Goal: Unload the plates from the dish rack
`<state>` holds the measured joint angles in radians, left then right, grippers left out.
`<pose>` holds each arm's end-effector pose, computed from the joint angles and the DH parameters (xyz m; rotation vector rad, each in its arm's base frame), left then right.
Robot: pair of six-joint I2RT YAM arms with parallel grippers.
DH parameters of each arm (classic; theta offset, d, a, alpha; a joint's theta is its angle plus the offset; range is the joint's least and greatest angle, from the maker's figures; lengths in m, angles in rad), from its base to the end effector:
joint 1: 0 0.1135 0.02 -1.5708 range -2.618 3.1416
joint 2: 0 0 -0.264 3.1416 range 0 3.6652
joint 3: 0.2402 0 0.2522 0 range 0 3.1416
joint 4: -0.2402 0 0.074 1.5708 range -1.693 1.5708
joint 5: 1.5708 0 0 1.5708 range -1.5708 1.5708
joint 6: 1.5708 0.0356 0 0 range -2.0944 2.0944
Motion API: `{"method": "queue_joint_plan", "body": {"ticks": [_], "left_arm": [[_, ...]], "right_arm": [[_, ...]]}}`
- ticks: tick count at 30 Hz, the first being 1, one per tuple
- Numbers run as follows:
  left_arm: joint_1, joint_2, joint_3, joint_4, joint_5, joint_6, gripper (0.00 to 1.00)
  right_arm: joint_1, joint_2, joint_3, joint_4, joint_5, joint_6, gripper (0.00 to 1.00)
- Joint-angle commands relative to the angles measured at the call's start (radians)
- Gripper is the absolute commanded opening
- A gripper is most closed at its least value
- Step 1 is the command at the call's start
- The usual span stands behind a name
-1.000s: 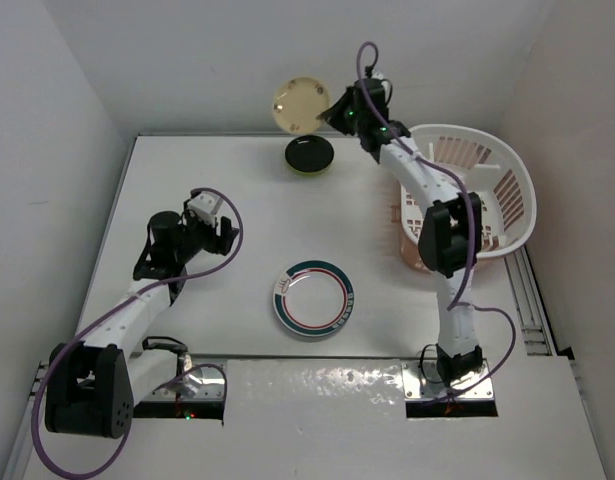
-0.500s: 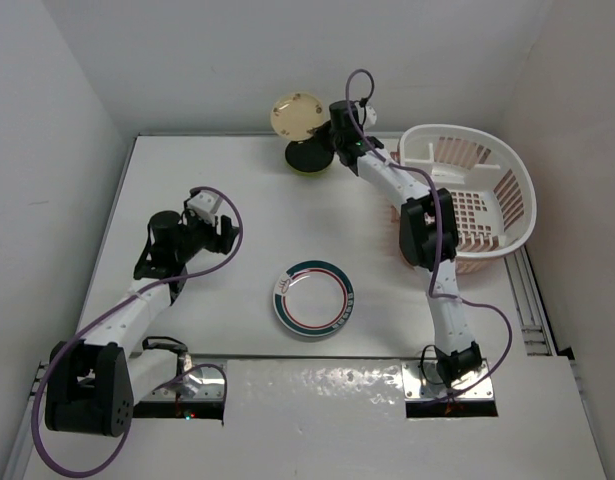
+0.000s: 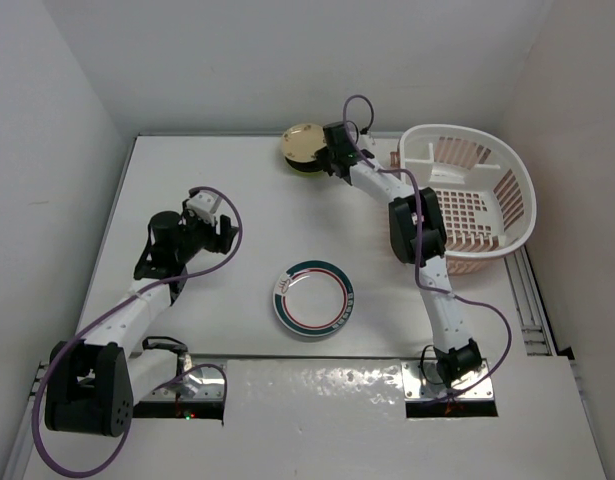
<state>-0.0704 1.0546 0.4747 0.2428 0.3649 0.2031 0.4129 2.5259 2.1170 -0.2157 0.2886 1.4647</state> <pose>0.2272 -0.0288 0.2236 0.4992 1.8260 -0.2573 0.5279 0.2202 0.1604 1.2802 1.8706 0.7395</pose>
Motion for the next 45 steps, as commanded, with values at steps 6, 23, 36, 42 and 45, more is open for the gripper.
{"method": "queue_joint_plan", "body": {"ticks": [6, 23, 36, 42, 45], "left_arm": [[0.001, -0.015, -0.005, 0.027, -0.021, -0.008, 0.62], [0.001, -0.001, -0.004, 0.032, -0.037, 0.013, 0.63], [0.001, 0.013, 0.008, 0.039, -0.049, 0.018, 0.63], [0.001, 0.013, 0.025, 0.052, -0.079, -0.001, 0.63], [0.001, 0.013, 0.039, 0.055, -0.107, -0.007, 0.63]], "right_arm": [[0.006, -0.018, -0.003, 0.007, 0.021, 0.045, 0.05], [0.006, -0.042, 0.053, -0.049, -0.062, -0.150, 0.64], [0.046, -0.149, 0.061, -0.185, -0.137, -0.453, 0.99], [0.053, -0.337, -0.005, -0.220, -0.287, -0.818, 0.99], [0.053, -0.430, 0.000, -0.374, -0.325, -1.113, 0.99]]}}
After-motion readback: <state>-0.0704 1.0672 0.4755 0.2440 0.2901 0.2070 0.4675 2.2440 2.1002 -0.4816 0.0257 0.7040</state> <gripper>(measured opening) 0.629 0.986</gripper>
